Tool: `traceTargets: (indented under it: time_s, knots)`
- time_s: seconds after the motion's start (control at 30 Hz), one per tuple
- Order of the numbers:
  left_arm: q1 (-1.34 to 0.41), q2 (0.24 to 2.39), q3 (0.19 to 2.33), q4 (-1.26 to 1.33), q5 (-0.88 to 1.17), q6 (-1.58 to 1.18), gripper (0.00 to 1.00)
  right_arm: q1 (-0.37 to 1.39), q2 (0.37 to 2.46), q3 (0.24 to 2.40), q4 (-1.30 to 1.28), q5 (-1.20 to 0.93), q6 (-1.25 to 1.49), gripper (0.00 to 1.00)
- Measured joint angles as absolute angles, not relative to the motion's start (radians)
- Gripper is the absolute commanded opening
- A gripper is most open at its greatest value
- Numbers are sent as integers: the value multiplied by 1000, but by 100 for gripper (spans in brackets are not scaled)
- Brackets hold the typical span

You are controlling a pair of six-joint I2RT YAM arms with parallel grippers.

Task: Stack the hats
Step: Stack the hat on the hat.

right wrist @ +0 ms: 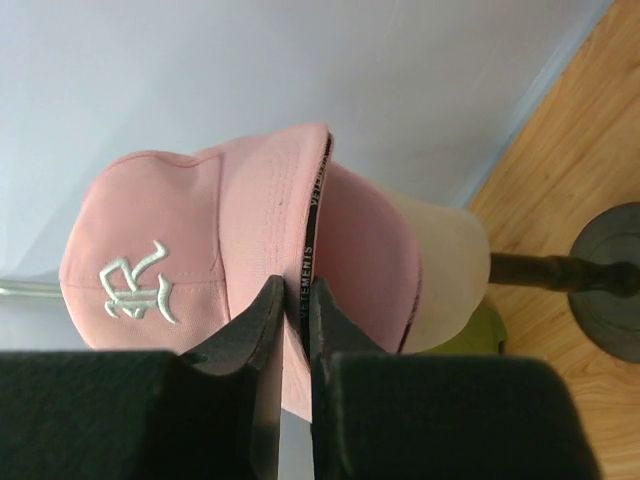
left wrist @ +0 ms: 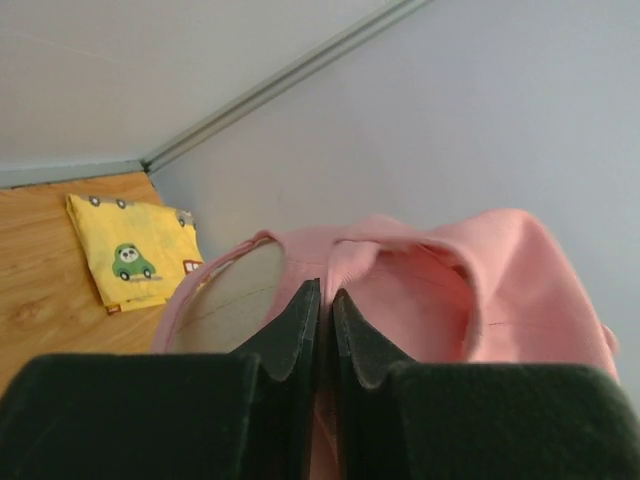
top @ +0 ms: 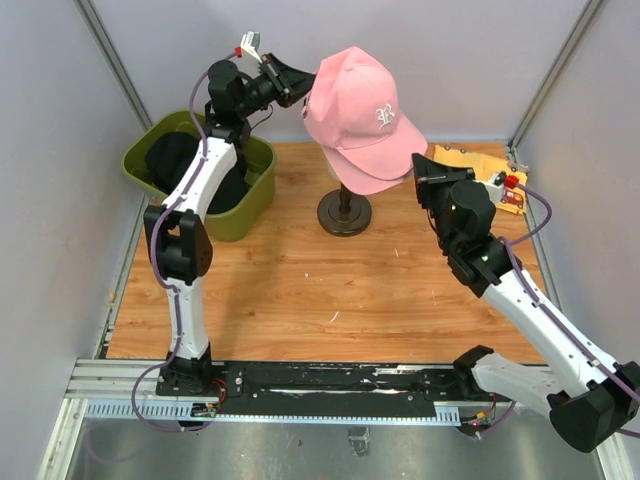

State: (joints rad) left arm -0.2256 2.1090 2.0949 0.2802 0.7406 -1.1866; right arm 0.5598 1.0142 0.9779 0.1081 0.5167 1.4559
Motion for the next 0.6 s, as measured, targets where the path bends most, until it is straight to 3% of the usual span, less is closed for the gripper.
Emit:
traceTargets:
  time_s: [0.2,0.6]
  knots:
    - [-216,2030,1897,353,664,-1214,14,466,1044,992,54,457,1436,1]
    - [-215,1922,1688,493,563,-1271,1,311,1153,1143,3,247,1308,1]
